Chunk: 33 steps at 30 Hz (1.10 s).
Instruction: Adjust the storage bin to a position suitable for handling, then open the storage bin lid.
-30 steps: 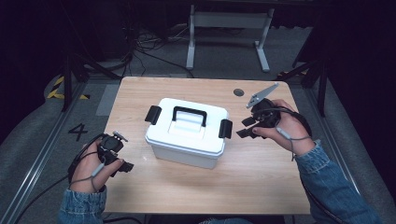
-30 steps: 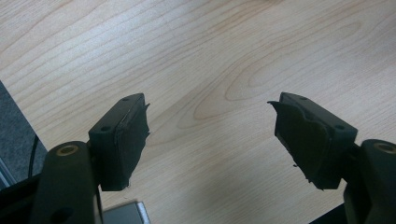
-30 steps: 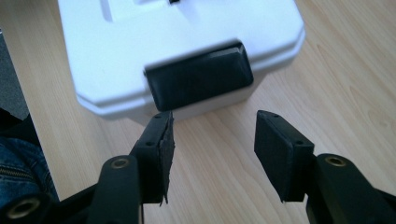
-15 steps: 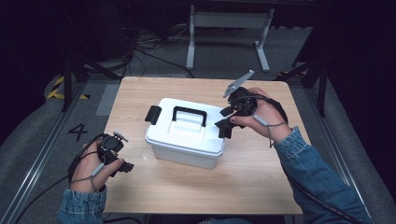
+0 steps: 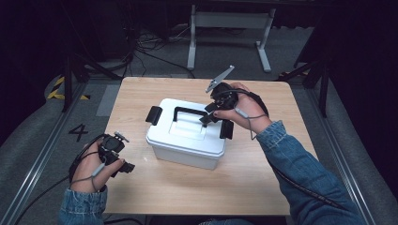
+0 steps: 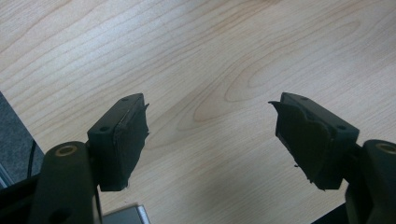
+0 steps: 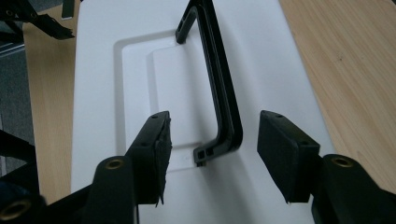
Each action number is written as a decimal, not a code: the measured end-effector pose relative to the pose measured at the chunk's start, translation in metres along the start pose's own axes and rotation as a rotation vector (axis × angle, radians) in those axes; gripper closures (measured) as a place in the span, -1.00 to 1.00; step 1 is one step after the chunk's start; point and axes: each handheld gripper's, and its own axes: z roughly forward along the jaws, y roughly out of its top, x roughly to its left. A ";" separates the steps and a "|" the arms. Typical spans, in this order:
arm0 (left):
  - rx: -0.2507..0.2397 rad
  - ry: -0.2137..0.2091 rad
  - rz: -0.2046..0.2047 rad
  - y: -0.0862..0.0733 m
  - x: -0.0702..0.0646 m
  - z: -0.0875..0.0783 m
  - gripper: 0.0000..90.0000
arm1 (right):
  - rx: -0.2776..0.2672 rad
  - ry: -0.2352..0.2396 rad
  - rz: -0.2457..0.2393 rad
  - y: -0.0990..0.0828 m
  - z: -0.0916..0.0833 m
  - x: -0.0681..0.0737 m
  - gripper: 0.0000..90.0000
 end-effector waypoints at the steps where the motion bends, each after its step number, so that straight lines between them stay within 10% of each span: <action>1: 0.001 0.000 -0.001 0.000 0.000 0.000 -0.42 | 0.004 0.003 -0.006 0.002 0.003 0.000 0.06; 13: -0.001 -0.011 0.000 0.006 0.002 0.003 -0.42 | 0.069 0.019 -0.075 0.012 0.027 0.001 0.82; 33: -0.024 -0.018 -0.001 0.012 0.001 0.000 -0.42 | 0.037 0.025 -0.146 0.016 0.019 0.012 0.88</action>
